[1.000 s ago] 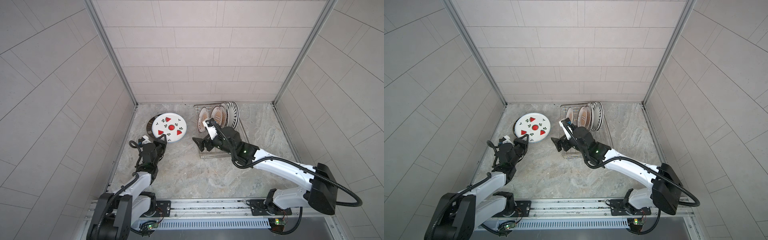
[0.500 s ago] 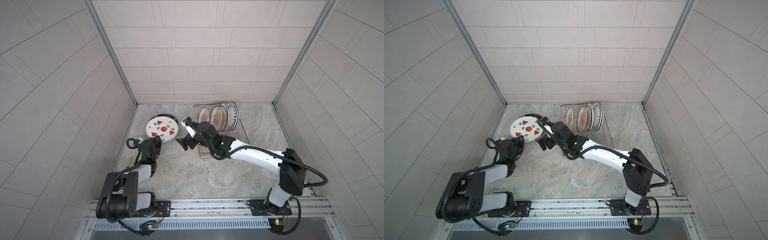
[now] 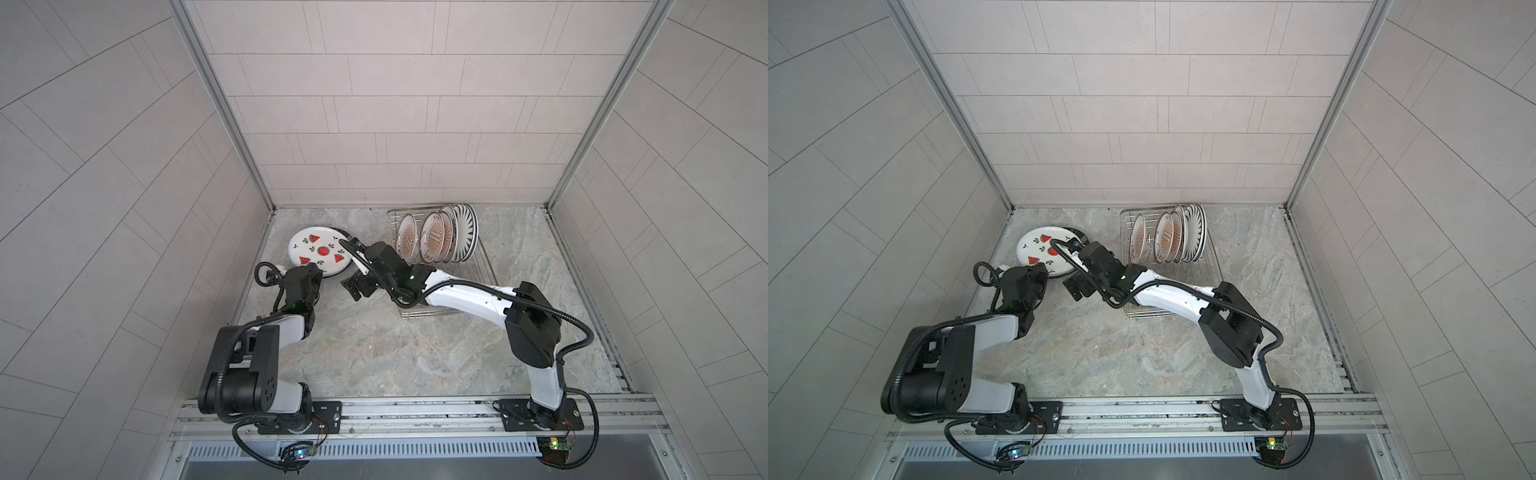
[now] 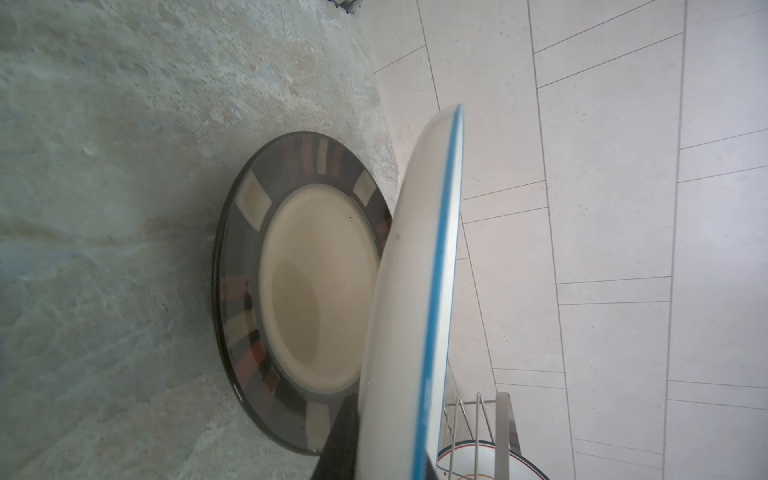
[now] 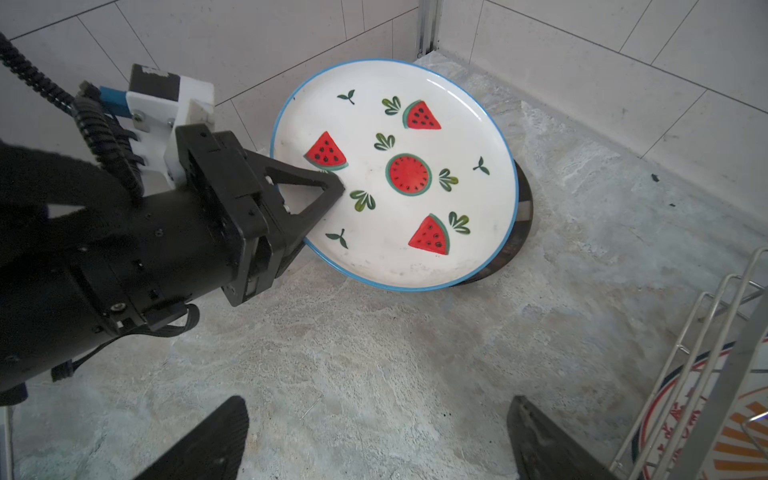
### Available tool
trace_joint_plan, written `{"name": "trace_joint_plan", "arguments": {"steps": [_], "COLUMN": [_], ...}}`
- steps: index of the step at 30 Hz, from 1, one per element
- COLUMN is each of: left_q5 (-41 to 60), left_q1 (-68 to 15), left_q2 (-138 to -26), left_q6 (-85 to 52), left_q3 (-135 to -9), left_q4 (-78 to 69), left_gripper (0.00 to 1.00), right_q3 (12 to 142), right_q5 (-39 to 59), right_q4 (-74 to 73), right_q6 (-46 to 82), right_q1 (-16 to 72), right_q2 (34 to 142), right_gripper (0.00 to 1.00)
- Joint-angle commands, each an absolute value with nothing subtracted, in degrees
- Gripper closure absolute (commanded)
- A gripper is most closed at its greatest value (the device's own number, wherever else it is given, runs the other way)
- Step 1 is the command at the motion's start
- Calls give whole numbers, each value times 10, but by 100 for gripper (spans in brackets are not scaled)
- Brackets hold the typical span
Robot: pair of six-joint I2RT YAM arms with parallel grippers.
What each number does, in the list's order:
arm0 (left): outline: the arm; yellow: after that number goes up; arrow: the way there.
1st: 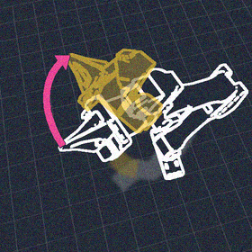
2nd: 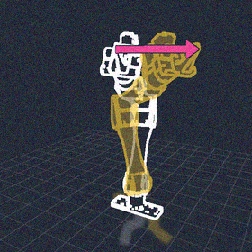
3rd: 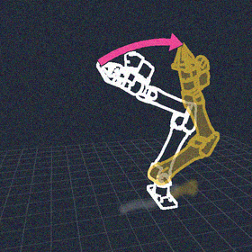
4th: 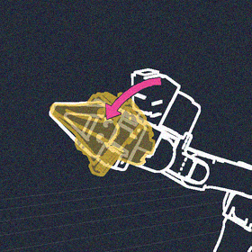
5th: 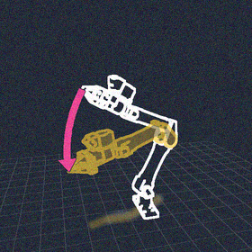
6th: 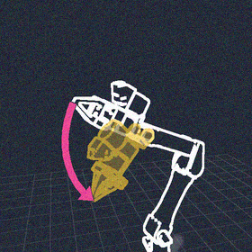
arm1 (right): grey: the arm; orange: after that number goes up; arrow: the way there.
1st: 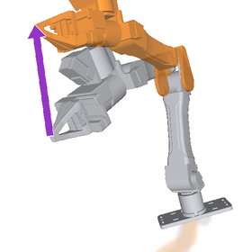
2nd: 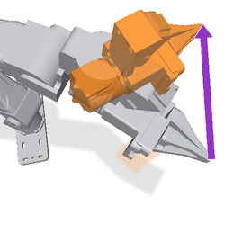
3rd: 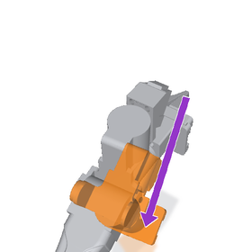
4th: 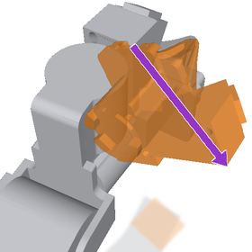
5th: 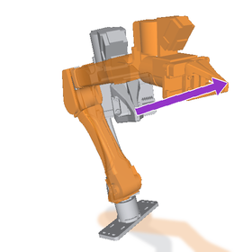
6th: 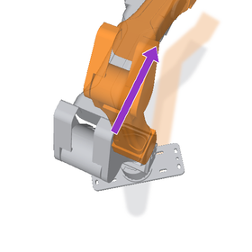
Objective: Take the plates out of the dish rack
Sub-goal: 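Lower the watermelon plate onto the dark-rimmed plate with the left gripper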
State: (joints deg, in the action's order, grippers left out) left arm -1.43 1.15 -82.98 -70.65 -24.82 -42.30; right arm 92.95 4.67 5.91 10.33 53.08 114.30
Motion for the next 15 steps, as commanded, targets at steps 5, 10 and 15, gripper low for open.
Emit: {"name": "trace_joint_plan", "arguments": {"steps": [5, 10, 15], "left_q5": [-50, -40, -49], "left_q1": [17, 20, 22], "left_q2": [-904, -931, -944], "left_q6": [-709, -718, -721], "left_q3": [-305, -315, -322], "left_q4": [-514, -526, -515], "left_gripper": [93, 93, 93], "right_q3": [930, 913, 929], "right_q5": [-11, -29, -28], "right_q4": [46, 27, 40], "right_q6": [96, 90, 88], "right_q1": [521, 519, 519], "right_q2": [1157, 1155, 1172], "right_gripper": [4, 4, 4]}}
